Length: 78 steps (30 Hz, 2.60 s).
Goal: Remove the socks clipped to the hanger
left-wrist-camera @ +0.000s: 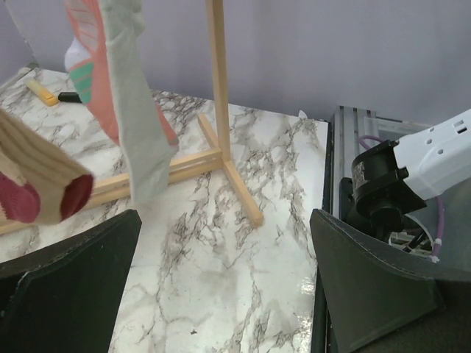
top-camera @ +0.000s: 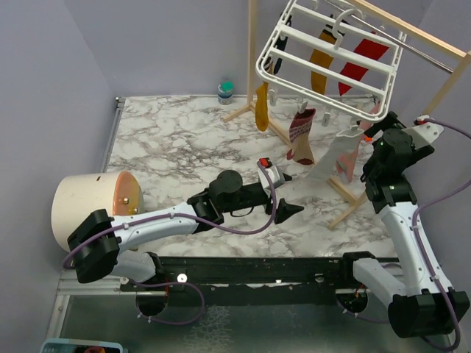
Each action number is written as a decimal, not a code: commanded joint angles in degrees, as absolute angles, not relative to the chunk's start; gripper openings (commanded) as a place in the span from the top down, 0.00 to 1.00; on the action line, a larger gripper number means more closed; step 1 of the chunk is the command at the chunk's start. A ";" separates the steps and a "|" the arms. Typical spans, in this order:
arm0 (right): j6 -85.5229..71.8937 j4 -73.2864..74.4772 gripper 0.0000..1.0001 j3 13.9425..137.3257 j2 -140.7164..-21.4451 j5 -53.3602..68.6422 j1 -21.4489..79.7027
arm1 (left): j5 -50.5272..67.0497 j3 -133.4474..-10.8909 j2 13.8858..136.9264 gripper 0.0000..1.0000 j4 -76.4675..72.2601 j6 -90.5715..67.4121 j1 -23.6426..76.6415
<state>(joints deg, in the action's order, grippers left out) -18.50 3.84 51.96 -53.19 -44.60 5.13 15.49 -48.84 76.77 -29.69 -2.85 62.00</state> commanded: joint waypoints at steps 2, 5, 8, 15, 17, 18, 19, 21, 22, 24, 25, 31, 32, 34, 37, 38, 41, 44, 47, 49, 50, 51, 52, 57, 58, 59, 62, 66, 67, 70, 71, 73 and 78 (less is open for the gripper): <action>-18.68 7.78 0.00 52.29 -57.39 -39.25 0.67 | 15.18 -48.43 74.74 0.01 -27.74 -1.42 62.10; -20.33 7.86 0.00 52.34 -58.31 -36.49 -3.51 | 14.94 -48.45 74.95 0.01 -27.51 -1.16 62.11; -21.84 8.07 0.00 52.84 -60.01 -34.22 -7.31 | 14.94 -48.73 75.40 0.01 -27.27 -1.06 62.08; -23.42 7.31 0.00 53.42 -61.24 -29.98 -10.99 | 14.81 -49.48 75.99 0.01 -26.56 -0.54 62.05; -23.31 7.25 0.00 52.96 -60.21 -28.76 -10.99 | 14.62 -49.44 75.88 0.01 -26.33 -0.48 62.05; -22.91 7.22 0.00 52.48 -59.41 -27.84 -10.99 | 14.41 -49.40 75.82 0.01 -26.24 -0.44 62.05; -22.95 7.59 0.00 52.04 -58.41 -27.21 -11.00 | 14.20 -49.27 75.70 0.01 -26.15 -0.36 62.05; -24.25 10.38 0.00 51.90 -56.75 -26.04 -10.94 | 13.66 -49.07 75.52 0.01 -25.95 -0.27 62.05; -24.76 12.15 0.00 52.13 -56.02 -25.45 -10.90 | 13.38 -48.94 75.50 0.01 -25.93 -0.26 62.05; -25.75 14.86 0.00 51.80 -53.94 -23.97 -10.86 | 12.81 -48.71 75.58 0.01 -25.92 -0.26 62.05; -26.05 16.05 0.00 51.37 -52.59 -23.46 -10.63 | 12.49 -48.62 75.80 0.01 -25.93 -0.26 62.05; -28.11 22.31 0.00 49.56 -44.16 -19.09 -9.85 | 9.18 -48.84 78.82 0.01 -26.05 -0.26 61.96; -28.73 23.65 0.00 49.48 -43.49 -17.68 -9.84 | 8.24 -48.97 79.39 0.01 -26.16 -0.26 61.96; -29.40 26.04 0.00 49.05 -42.25 -15.26 -9.77 | 6.20 -49.25 80.52 0.01 -26.45 -0.26 61.96; -28.78 28.60 0.00 47.68 -39.10 -15.11 -9.74 | 3.73 -49.44 82.12 0.01 -27.33 1.31 61.68; -28.16 29.36 0.00 47.39 -38.01 -15.69 -9.68 | 3.12 -49.52 82.50 0.01 -27.61 1.54 61.37; -26.81 32.10 0.00 47.94 -35.77 -16.25 -9.72 | 2.63 -49.74 83.74 0.01 -28.35 1.92 59.86; -27.68 35.26 0.00 48.83 -35.26 -14.19 -9.46 | 3.87 -49.54 84.76 0.01 -30.33 1.81 57.32; -29.14 36.02 0.00 47.46 -34.27 -12.16 -9.35 | 6.26 -49.68 85.98 0.01 -33.47 0.65 53.95; -29.51 36.36 0.00 46.91 -33.51 -11.39 -9.32 | 7.96 -50.23 87.11 0.01 -35.50 0.28 52.17; -29.53 36.65 0.00 47.00 -33.46 -10.70 -9.33 | 9.18 -50.72 87.65 0.01 -36.19 0.20 51.53; -29.61 36.78 0.01 47.03 -33.33 -9.77 -9.30 | 10.28 -51.13 88.16 0.01 -36.92 0.42 50.96; -29.62 36.82 0.02 47.18 -33.19 -8.85 -9.26 | 11.62 -51.56 88.68 0.01 -37.71 0.58 50.52; -29.29 35.87 0.04 47.17 -33.02 -4.62 -9.24 | 18.18 -53.44 91.67 0.01 -41.58 0.32 49.11; -28.92 35.52 0.05 47.24 -33.15 -3.07 -9.26 | 19.82 -53.63 92.13 0.01 -42.64 0.26 48.92; -28.67 35.29 0.05 47.33 -33.37 -1.52 -9.24 | 21.32 -53.77 92.64 0.01 -43.55 0.26 48.80; -28.15 33.27 0.06 46.86 -33.03 4.27 -9.23 | 24.61 -53.94 93.83 0.01 -46.49 -1.64 48.70; -27.87 28.90 0.06 45.59 -32.50 12.60 -9.23 | 26.19 -54.14 96.06 0.01 -51.20 -3.18 48.70; -27.86 27.86 0.06 45.28 -32.44 14.24 -9.27 | 26.38 -54.14 96.79 0.01 -52.87 -3.76 48.69; -27.11 24.60 0.06 44.43 -32.56 19.01 -9.31 | 27.00 -54.14 99.12 0.01 -58.14 -4.73 48.69; -26.70 23.22 0.06 44.01 -32.47 21.02 -9.24 | 26.92 -54.06 99.88 0.01 -60.37 -4.96 48.71; -26.20 20.54 0.06 43.45 -32.74 25.31 -9.29 | 26.64 -54.10 101.49 0.01 -64.61 -5.33 48.70; -25.76 14.75 0.06 41.66 -32.79 32.99 -9.23 | 25.49 -56.13 105.69 0.01 -71.76 -6.09 48.74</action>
<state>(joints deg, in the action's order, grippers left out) -27.09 21.52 42.98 -32.95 23.22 -9.69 24.60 -52.99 102.67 -61.89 -4.45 48.95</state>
